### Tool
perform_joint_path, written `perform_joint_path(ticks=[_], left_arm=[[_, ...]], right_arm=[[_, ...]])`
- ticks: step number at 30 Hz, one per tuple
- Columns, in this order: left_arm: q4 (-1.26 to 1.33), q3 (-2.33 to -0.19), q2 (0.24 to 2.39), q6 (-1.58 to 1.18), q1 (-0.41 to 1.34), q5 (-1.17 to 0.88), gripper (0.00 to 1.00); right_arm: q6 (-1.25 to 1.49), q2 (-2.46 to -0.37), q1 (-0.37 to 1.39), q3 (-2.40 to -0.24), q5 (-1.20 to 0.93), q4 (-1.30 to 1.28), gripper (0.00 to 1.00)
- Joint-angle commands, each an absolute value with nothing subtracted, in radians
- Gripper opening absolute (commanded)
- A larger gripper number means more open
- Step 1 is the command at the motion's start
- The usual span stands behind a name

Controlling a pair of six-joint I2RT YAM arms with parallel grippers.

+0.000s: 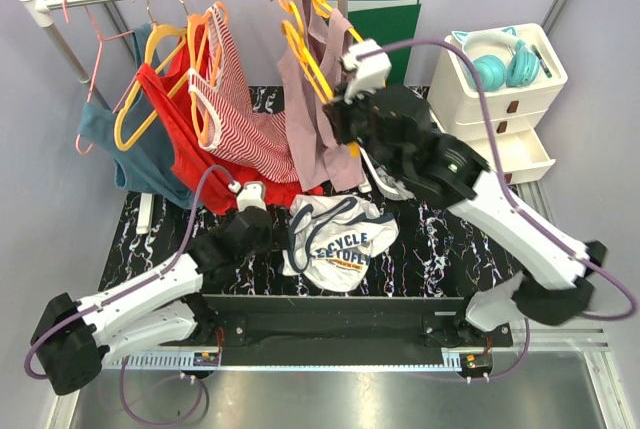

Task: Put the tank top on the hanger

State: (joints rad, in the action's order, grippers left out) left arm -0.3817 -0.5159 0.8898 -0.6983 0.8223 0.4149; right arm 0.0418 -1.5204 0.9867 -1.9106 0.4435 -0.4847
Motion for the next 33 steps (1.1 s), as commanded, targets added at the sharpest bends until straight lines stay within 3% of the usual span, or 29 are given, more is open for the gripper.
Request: perform_joint_path(ticks=[1, 8, 10, 11, 17, 18, 21, 22, 33], left_arm=[[-0.239, -0.566, 0.936, -0.667, 0.816, 0.322, 0.99], [-0.189, -0.584, 1.043, -0.673, 0.793, 0.299, 0.99], [-0.196, -0.592, 1.057, -0.667, 0.784, 0.307, 0.94], [-0.196, -0.592, 1.06, -0.664, 0.781, 0.308, 0.84], [-0.14, -0.574, 1.106, -0.664, 0.739, 0.261, 0.53], [-0.141, -0.577, 1.111, -0.663, 0.736, 0.258, 0.36], [-0.184, -0.606, 1.103, -0.655, 0.727, 0.297, 0.06], [-0.199, -0.626, 1.085, -0.65, 0.721, 0.308, 0.01], [-0.357, -0.771, 1.054, -0.583, 0.664, 0.388, 0.0]], right_arm=[[0.149, -1.312, 0.997, -1.749, 0.496, -0.536, 0.0], [0.287, -1.131, 0.996, -1.622, 0.425, -0.736, 0.0], [0.311, -1.108, 0.997, -1.595, 0.364, -0.761, 0.0], [0.321, -1.097, 0.996, -1.594, 0.341, -0.776, 0.0], [0.371, -1.065, 0.997, -1.583, 0.21, -0.928, 0.0], [0.376, -1.059, 0.996, -1.583, 0.209, -0.949, 0.0], [0.38, -1.048, 0.997, -1.608, 0.181, -1.012, 0.0], [0.379, -1.048, 0.996, -1.626, 0.167, -1.029, 0.0], [0.423, -1.032, 0.996, -1.586, -0.075, -1.091, 0.0]])
